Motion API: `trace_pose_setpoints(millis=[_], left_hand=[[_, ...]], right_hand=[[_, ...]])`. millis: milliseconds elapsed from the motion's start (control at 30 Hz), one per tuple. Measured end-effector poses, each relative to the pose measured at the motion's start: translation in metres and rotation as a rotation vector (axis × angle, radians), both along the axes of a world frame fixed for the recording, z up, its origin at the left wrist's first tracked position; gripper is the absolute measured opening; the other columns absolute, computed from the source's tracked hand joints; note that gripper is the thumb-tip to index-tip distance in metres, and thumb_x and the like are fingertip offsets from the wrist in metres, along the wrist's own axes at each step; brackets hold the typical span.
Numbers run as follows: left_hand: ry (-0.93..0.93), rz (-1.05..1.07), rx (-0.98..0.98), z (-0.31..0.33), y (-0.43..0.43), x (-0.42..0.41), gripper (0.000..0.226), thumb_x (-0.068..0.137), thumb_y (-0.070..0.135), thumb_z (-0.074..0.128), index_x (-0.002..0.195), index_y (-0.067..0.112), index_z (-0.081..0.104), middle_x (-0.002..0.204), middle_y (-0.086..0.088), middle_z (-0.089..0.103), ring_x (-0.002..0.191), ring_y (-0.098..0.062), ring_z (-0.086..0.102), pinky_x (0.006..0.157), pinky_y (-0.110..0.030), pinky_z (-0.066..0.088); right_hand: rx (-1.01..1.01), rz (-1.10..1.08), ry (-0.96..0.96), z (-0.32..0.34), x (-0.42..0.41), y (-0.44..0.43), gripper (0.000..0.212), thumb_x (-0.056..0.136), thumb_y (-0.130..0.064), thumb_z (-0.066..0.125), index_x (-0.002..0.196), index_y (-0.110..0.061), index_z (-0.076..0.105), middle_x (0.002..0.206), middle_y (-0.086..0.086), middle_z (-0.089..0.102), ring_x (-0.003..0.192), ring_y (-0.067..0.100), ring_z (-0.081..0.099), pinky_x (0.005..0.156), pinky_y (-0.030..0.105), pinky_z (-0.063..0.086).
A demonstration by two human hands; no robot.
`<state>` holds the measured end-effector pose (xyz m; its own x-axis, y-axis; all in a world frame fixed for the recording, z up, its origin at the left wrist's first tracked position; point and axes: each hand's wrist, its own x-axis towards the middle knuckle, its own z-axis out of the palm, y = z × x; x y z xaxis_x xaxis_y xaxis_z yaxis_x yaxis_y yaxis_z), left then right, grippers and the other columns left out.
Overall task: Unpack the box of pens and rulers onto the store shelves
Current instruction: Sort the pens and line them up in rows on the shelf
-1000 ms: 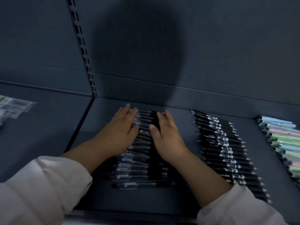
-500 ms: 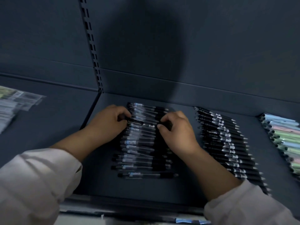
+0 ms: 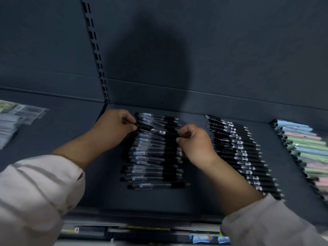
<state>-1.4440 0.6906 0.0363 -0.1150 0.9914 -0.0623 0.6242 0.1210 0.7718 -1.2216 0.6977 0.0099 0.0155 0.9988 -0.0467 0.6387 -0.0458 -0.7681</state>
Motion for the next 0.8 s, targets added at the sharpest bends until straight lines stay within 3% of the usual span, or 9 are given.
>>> trace_pose_setpoints(millis=[167,367,467,533,633,800], left_hand=[[-0.091,-0.008,0.032,0.019,-0.005,0.016,0.011,0.086,0.021,0.068,0.076,0.019,0.066,0.076,0.003,0.064,0.067,-0.008,0.056,0.058,-0.018,0.040],[-0.164,-0.102,0.043,0.036,-0.002,0.074,0.007,0.087,0.016,0.067,0.080,0.013,0.068,0.076,-0.002,0.065,0.067,-0.011,0.057,0.063,-0.020,0.047],[-0.079,-0.200,0.069,0.031,0.007,0.120,0.006,0.083,0.006,0.067,0.082,0.012,0.069,0.069,0.002,0.062,0.063,-0.008,0.055,0.063,-0.020,0.045],[0.014,-0.268,0.082,0.023,0.012,0.149,0.010,0.082,0.005,0.067,0.080,0.016,0.067,0.072,0.002,0.062,0.066,-0.011,0.056,0.063,-0.020,0.041],[0.163,-0.341,0.122,0.013,0.016,0.184,0.011,0.084,0.010,0.064,0.081,0.020,0.064,0.081,0.005,0.058,0.079,-0.012,0.055,0.069,-0.019,0.038],[0.316,-0.382,0.135,0.000,0.021,0.217,0.010,0.088,0.014,0.061,0.096,0.016,0.066,0.093,0.004,0.058,0.087,-0.010,0.051,0.074,-0.020,0.037]], right_hand=[[0.051,0.005,0.111,0.007,0.016,-0.005,0.020,0.084,-0.005,0.066,0.081,-0.023,0.060,0.072,-0.011,0.056,0.064,0.002,0.051,0.059,0.008,0.038],[0.086,-0.103,0.177,0.031,0.075,-0.015,0.017,0.086,0.001,0.064,0.081,-0.016,0.063,0.068,-0.008,0.055,0.060,0.003,0.047,0.055,0.007,0.037],[0.099,-0.174,0.075,0.042,0.122,-0.020,0.013,0.088,-0.001,0.062,0.087,-0.014,0.064,0.070,-0.008,0.056,0.061,0.003,0.049,0.051,0.005,0.037],[0.091,-0.204,-0.036,0.044,0.152,-0.021,0.011,0.089,-0.004,0.061,0.088,-0.016,0.063,0.071,-0.007,0.058,0.060,0.005,0.050,0.050,0.012,0.039],[0.053,-0.226,-0.181,0.037,0.183,-0.019,0.013,0.090,-0.005,0.060,0.087,-0.018,0.062,0.080,0.002,0.063,0.068,0.015,0.057,0.056,0.022,0.039],[0.023,-0.192,-0.323,0.026,0.207,-0.014,0.016,0.090,-0.004,0.057,0.097,-0.014,0.067,0.094,0.008,0.068,0.090,0.025,0.063,0.073,0.023,0.042]])
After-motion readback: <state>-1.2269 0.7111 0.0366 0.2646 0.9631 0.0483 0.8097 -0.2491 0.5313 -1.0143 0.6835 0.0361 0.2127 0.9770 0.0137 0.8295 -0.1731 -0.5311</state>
